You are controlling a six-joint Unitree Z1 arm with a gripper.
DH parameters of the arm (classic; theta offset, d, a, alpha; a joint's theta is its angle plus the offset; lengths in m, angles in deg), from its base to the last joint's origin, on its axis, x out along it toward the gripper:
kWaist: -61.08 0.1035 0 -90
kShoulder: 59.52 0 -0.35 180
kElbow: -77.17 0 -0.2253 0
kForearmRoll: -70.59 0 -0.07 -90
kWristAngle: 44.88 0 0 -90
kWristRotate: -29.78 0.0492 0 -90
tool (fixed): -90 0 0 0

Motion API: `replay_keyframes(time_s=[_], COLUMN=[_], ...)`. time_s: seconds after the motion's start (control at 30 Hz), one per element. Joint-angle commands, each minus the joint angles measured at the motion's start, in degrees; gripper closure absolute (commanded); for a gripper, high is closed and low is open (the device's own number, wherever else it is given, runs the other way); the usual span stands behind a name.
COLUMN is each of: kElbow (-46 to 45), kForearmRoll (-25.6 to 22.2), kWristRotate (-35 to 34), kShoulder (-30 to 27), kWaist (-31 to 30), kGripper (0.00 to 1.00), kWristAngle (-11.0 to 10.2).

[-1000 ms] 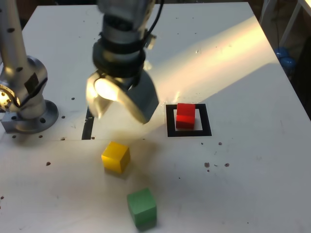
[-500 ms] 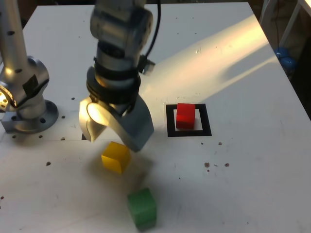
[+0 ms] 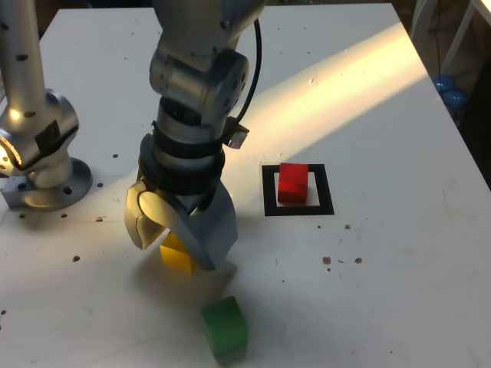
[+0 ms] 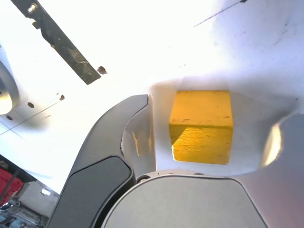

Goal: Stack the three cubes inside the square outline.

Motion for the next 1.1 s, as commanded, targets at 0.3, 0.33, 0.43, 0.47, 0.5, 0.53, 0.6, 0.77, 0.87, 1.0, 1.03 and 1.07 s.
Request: replay_keyframes(time_s=[0.3,0.33,0.43,0.47,0.5,0.53,0.6,0.77,0.87,1.0,1.03,1.07], kElbow=[-0.1,-0.1,-0.1,-0.1,-0.1,-0.1,-0.1,-0.1,0.2,2.5,3.6,5.0], kForearmRoll=[1.2,1.2,1.3,1.3,1.3,1.2,1.2,1.2,0.6,-3.0,-4.5,-6.1], kWristRotate=[-0.8,-0.8,-0.8,-0.8,-0.8,-0.8,-0.8,-0.8,-0.9,-2.0,-2.3,-2.6], kShoulder=[1.0,1.1,1.1,1.1,1.1,1.1,1.1,1.1,0.9,0.3,0.2,0.0], kWaist=[-0.4,-0.4,-0.4,-0.4,-0.4,-0.4,-0.4,-0.4,-0.4,-0.2,0.1,0.4], kGripper=[0.67,0.67,0.67,0.67,0.67,0.67,0.67,0.67,0.67,0.67,0.67,0.67], kWristAngle=[-0.2,-0.2,-0.2,-0.2,-0.2,-0.2,-0.2,-0.1,-0.3,-2.0,-2.7,-3.4])
